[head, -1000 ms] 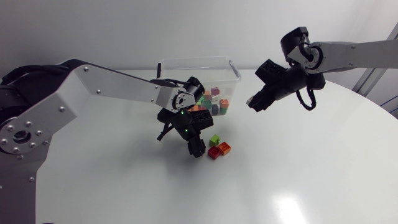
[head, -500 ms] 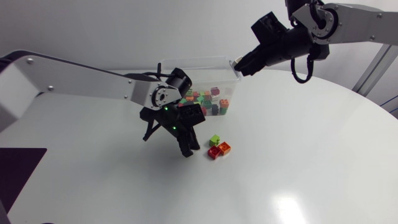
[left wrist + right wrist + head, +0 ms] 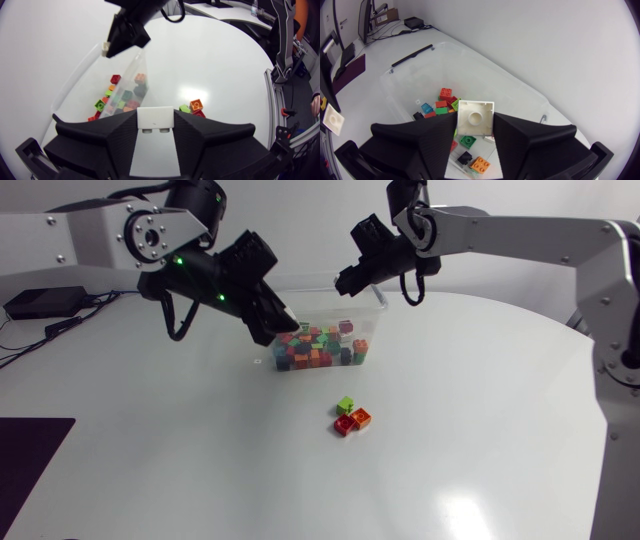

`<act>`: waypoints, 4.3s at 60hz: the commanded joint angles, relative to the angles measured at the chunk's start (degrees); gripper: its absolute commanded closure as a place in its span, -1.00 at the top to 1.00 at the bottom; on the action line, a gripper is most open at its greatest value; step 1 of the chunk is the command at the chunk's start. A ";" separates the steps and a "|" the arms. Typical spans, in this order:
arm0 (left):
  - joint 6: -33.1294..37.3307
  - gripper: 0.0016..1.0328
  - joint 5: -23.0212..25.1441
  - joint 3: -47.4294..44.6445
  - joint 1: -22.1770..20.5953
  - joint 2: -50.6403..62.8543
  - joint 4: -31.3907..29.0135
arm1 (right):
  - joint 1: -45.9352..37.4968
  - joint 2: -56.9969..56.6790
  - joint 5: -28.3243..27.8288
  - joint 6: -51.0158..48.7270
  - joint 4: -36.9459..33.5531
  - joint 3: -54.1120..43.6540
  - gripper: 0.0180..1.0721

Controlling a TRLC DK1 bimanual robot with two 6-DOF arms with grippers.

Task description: Place the duplo bricks in the container

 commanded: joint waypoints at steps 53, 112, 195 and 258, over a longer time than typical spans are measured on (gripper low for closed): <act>-9.79 0.84 -1.09 28.11 8.13 25.74 6.90 | 5.91 -33.82 6.14 -2.98 -0.75 -45.07 0.82; -4.78 0.77 -10.84 -10.74 -10.59 8.60 -3.29 | 9.60 -15.80 14.66 1.59 6.99 -51.84 0.49; -30.27 0.05 -21.13 8.78 -20.52 31.46 -4.17 | -3.06 -30.74 13.08 1.42 -0.04 -46.74 -0.39; -25.96 0.59 -19.46 0.07 -19.29 23.90 -0.66 | -2.18 -31.10 12.03 3.18 -0.84 -41.46 -0.39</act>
